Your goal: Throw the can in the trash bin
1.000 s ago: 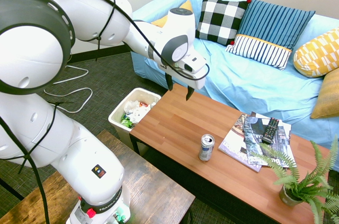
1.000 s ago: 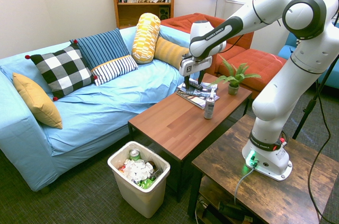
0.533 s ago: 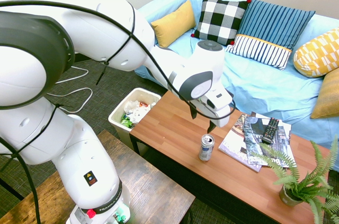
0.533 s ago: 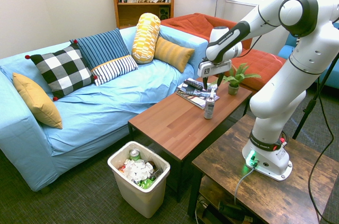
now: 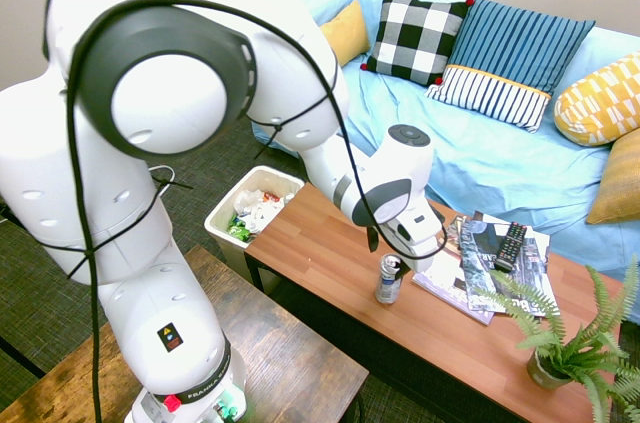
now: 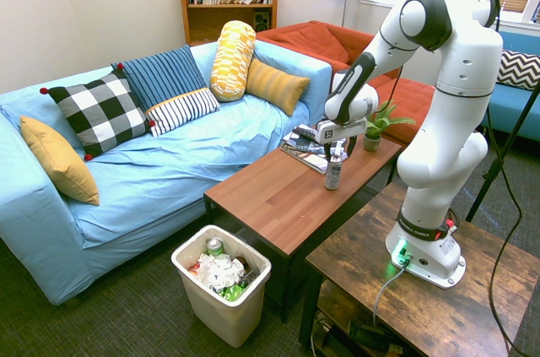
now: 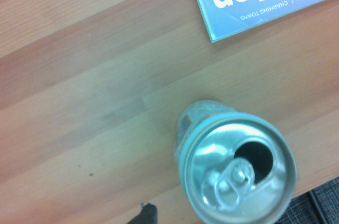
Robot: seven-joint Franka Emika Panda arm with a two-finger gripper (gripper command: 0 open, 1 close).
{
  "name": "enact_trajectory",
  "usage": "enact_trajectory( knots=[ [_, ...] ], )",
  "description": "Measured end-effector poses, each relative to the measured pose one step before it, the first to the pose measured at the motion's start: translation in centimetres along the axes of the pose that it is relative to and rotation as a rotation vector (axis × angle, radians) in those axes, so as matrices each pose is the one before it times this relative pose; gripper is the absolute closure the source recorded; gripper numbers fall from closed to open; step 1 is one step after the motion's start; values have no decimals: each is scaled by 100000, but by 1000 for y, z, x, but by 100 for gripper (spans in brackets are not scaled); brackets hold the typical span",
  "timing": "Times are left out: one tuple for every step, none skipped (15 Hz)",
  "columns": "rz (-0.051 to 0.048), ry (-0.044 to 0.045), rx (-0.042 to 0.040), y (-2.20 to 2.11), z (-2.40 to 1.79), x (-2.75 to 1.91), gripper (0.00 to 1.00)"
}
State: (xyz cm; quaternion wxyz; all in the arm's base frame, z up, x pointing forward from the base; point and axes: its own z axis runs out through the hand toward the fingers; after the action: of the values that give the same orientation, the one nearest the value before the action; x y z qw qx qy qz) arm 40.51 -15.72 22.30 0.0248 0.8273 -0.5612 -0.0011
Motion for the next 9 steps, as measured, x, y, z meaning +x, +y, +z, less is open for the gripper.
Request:
enact_trajectory(
  knots=[
    [94, -492, -1181, -537, 870, 138, 0],
    [30, -560, -813, -574, 904, -8, 0],
    [-15, -730, -846, -519, 843, -81, 0],
    [-5, -667, -958, -431, 723, -66, 0],
    [33, -313, -849, -350, 594, 7, 0],
    [115, -54, -785, -189, 461, 62, 0],
    [474, -81, -487, -79, 366, 119, 0],
    [758, -97, -205, -60, 322, 146, 100],
    [538, -247, -200, -78, 270, 98, 100]
  ],
)
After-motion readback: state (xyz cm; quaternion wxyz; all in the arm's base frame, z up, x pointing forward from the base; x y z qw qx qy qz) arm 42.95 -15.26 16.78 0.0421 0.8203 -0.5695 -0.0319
